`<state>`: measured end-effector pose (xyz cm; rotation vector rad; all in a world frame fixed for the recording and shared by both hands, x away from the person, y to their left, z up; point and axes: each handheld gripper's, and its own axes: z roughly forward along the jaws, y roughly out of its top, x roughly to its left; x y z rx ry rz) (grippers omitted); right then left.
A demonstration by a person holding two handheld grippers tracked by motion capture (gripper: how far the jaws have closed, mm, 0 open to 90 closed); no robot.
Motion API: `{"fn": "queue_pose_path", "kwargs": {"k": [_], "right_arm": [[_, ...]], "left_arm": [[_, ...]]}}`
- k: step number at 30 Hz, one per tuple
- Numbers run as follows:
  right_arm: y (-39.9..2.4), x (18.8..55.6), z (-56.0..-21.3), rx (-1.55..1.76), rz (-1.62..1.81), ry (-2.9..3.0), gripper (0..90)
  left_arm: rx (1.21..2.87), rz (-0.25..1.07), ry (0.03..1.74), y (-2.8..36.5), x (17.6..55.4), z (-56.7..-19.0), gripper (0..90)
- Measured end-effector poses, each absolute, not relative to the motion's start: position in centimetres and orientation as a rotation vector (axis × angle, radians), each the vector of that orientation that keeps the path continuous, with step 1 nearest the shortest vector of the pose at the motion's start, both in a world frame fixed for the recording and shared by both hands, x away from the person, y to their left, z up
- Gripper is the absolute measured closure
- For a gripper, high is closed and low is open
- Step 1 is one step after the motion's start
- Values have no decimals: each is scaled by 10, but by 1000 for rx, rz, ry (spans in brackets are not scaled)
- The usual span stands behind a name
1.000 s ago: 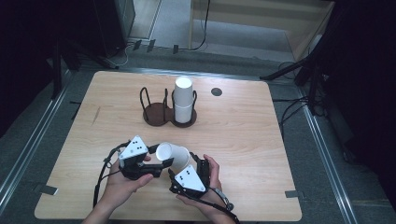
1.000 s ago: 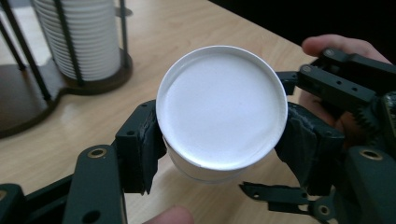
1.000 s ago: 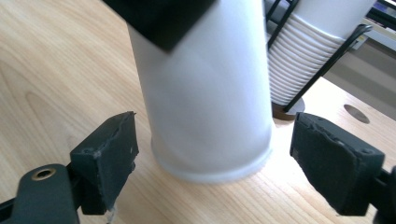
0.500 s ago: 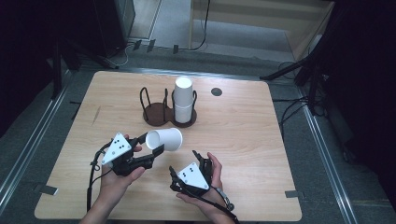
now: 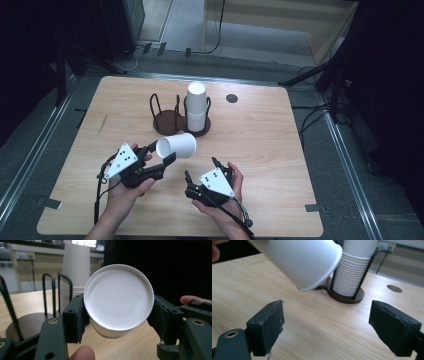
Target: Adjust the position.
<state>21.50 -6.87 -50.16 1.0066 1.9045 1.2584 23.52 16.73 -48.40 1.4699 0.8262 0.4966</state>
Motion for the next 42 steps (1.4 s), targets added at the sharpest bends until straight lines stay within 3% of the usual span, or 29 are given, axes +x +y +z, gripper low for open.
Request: {"fn": "queue_pose_path", "kwargs": {"k": [6,11,42], "right_arm": [[-72,220,-492,1189,1273,1873,121],[-65,215,-492,1236,1259,1878,28],[-72,232,-468,1975,1732,1506,0]], "left_arm": [[1457,507,830,167,236,-486,353],[1443,502,839,167,237,-488,354],[1398,558,817,162,237,-496,354]]}}
